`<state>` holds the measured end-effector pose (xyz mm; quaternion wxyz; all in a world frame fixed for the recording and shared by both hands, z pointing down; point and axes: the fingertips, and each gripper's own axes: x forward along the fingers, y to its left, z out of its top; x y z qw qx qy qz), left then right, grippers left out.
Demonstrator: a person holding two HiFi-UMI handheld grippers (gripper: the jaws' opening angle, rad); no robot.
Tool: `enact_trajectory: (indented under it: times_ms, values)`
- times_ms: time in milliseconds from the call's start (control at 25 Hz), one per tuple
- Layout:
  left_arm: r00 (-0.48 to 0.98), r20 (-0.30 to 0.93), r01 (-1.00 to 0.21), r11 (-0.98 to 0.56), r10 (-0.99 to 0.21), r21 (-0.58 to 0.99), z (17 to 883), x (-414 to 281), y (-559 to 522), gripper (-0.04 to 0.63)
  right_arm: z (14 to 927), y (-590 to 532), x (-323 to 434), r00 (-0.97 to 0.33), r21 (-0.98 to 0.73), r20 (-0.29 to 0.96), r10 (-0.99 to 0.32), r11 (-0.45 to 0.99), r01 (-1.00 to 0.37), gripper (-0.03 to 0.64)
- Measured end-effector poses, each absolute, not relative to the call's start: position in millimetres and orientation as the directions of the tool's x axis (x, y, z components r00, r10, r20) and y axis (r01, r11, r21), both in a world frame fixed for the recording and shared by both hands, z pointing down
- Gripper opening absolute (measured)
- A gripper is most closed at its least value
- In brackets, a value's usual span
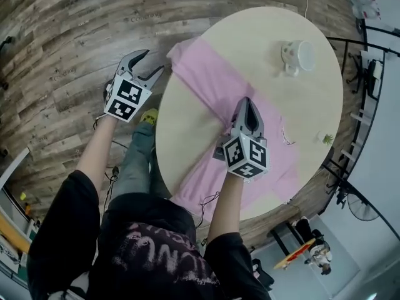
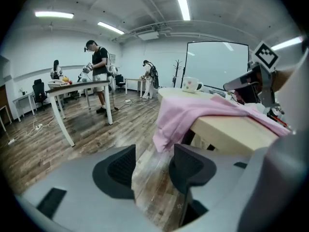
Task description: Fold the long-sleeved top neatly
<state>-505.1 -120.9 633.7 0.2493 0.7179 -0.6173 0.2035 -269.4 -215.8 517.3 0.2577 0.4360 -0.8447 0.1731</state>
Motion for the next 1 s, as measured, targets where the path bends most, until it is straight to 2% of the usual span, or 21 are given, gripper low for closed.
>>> enact_trajectory:
  times_ms: [520,760,1000]
  values:
    - [0.266,0.611,-0.963,-0.235,-0.746,0.132,683,-477,-164,0.238,528,-236,-265,-0.475,-0.101,0.588,-0.655,0.523,-0.846,0.005]
    - [0.25,0.603,-0.967,-0.226,-0.758,0.118,685,-481,-169,0.069,530,-239,-265,-0.474,-0.11,0.591,-0.653,0.516,-0.849,0.005]
    - [0.208,0.604,-0.977,-0.189,-0.769,0.096,677,-501,-163,0.046,524,-239,-265,-0.471,-0.108,0.58,-0.665,0.51,-0.853,0.005]
